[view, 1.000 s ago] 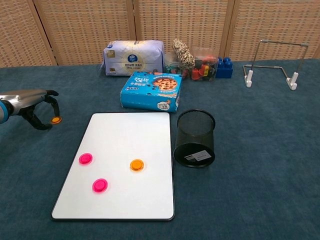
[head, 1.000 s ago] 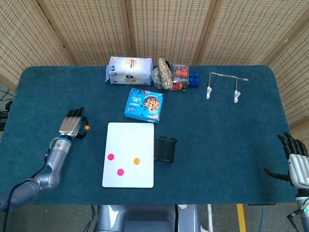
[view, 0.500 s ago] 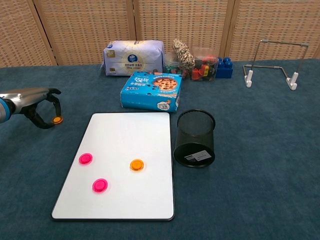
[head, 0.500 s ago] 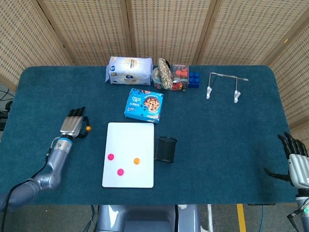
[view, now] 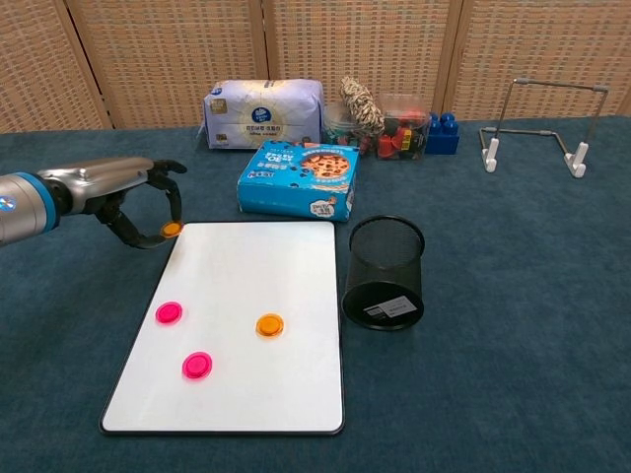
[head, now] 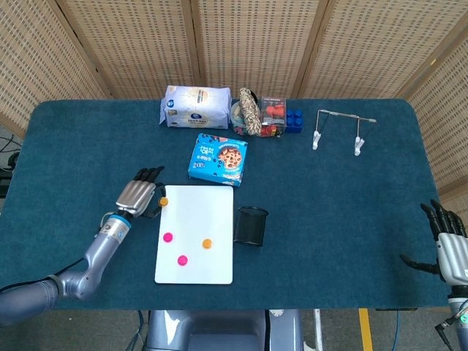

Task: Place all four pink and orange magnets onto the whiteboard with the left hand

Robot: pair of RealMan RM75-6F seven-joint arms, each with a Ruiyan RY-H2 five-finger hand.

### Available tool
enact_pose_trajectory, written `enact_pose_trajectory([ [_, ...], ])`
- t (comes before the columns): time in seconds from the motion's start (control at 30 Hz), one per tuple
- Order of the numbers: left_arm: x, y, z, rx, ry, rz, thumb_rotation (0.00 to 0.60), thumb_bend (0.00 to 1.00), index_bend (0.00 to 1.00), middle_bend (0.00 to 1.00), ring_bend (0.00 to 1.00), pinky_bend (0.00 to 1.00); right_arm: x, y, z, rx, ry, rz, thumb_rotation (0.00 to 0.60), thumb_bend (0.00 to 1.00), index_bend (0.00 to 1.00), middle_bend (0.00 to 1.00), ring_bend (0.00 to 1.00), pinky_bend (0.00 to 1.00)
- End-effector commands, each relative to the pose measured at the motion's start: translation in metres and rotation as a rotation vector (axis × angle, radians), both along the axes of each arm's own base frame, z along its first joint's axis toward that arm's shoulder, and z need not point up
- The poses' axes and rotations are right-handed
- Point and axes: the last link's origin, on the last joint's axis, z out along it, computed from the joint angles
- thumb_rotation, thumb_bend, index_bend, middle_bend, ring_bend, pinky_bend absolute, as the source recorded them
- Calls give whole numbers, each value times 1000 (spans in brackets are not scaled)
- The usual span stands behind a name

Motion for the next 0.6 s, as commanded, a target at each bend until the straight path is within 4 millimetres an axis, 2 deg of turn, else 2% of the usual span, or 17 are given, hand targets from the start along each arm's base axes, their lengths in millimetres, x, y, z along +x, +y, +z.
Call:
enact_pose_trajectory([
  [0.03, 22, -5, -15, -28, -17, -29, 600, 385, 526, 0, 0, 0, 0, 0, 0, 0, -1, 0, 600, 53, 0, 0, 0, 0],
  [0.3, 42, -19, -39, -89, -11, -44, 600, 385, 526, 0, 0, 0, -1, 0, 0, 1, -2, 1, 600, 53, 0, 0, 0, 0],
  [0.6, 47, -28, -44, -105, 19, -38, 600, 384, 526, 0, 0, 0, -1, 0, 1, 2, -1, 3, 600, 53, 0, 0, 0, 0],
])
